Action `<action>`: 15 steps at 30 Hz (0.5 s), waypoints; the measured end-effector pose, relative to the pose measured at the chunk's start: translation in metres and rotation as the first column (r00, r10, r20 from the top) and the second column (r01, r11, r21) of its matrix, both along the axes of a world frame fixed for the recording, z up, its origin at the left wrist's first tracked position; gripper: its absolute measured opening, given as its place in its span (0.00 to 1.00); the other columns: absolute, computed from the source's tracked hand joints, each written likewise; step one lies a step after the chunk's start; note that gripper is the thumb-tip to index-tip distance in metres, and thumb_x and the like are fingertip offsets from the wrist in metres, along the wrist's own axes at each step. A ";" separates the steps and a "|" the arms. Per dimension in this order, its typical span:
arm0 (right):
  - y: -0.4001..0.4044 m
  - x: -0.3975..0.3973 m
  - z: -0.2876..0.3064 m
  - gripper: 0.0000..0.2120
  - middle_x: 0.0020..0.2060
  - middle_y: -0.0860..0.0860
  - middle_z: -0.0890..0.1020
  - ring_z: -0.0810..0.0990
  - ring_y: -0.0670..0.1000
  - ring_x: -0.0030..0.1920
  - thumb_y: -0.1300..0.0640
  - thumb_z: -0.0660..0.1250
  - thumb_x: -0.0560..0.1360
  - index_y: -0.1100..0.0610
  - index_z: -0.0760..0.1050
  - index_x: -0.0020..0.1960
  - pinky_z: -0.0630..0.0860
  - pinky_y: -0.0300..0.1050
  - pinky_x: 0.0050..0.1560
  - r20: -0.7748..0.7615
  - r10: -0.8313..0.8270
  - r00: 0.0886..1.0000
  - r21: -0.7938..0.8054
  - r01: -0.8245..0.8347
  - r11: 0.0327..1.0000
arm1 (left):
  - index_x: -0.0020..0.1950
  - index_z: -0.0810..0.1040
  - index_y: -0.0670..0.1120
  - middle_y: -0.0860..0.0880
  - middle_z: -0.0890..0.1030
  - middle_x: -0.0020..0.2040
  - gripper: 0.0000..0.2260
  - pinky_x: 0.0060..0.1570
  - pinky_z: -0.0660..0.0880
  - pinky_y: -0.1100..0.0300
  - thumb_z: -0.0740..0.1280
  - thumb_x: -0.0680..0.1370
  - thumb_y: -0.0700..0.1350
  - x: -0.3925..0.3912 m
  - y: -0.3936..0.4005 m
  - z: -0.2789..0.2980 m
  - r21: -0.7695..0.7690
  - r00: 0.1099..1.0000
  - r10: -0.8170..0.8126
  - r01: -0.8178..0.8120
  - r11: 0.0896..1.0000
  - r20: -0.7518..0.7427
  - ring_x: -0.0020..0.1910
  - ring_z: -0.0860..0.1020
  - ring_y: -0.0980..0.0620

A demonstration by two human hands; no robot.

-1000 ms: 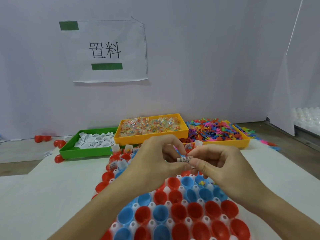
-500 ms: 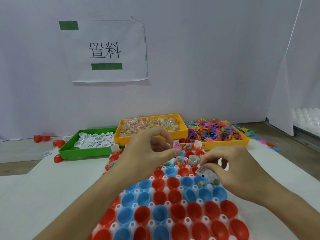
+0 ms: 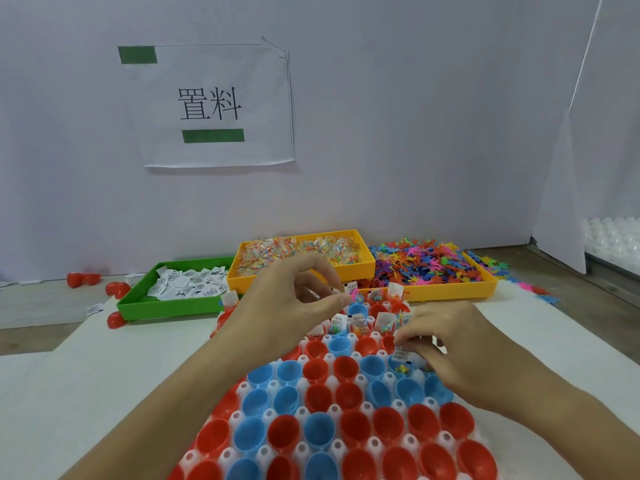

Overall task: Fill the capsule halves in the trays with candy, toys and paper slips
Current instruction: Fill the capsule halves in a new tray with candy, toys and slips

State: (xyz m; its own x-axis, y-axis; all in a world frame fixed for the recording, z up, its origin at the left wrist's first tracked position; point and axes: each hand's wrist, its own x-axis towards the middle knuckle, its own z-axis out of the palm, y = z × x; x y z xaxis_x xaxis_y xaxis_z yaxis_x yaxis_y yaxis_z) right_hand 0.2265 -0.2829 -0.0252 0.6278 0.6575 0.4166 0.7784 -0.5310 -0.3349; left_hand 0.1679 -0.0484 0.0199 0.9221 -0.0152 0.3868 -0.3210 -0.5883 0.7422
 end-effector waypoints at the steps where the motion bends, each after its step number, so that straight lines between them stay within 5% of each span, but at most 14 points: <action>1: 0.000 0.000 -0.001 0.07 0.38 0.37 0.79 0.75 0.35 0.41 0.61 0.71 0.76 0.51 0.86 0.48 0.68 0.27 0.43 -0.003 0.008 1.000 -0.011 -0.008 1.000 | 0.44 0.79 0.52 0.54 0.83 0.36 0.05 0.38 0.78 0.61 0.75 0.73 0.48 0.000 0.000 0.000 0.000 1.000 0.000 0.000 1.000 0.000 0.35 0.81 0.55; 6: 0.003 0.000 -0.005 0.07 0.40 0.39 0.82 0.75 0.39 0.42 0.58 0.71 0.77 0.49 0.86 0.49 0.70 0.32 0.45 -0.004 0.000 1.000 -0.068 -0.001 0.998 | 0.44 0.79 0.52 0.54 0.84 0.37 0.06 0.39 0.79 0.59 0.75 0.72 0.49 0.001 0.001 -0.001 0.014 1.000 0.001 -0.001 1.000 0.004 0.35 0.81 0.53; 10: 0.004 0.001 -0.006 0.06 0.39 0.37 0.80 0.74 0.35 0.40 0.59 0.72 0.76 0.49 0.85 0.49 0.68 0.27 0.44 -0.017 -0.022 1.000 -0.020 0.022 1.000 | 0.45 0.80 0.53 0.54 0.84 0.38 0.06 0.38 0.79 0.59 0.75 0.73 0.49 0.002 0.003 0.000 0.008 1.000 0.005 -0.005 1.000 -0.001 0.37 0.82 0.50; 15: 0.004 0.001 -0.006 0.07 0.41 0.39 0.83 0.76 0.39 0.43 0.58 0.70 0.77 0.49 0.86 0.47 0.74 0.36 0.46 -0.005 -0.010 1.000 -0.050 0.010 0.999 | 0.45 0.79 0.53 0.54 0.83 0.37 0.05 0.36 0.76 0.63 0.74 0.73 0.51 0.002 0.006 -0.001 0.008 1.000 0.013 -0.013 1.000 0.003 0.37 0.82 0.52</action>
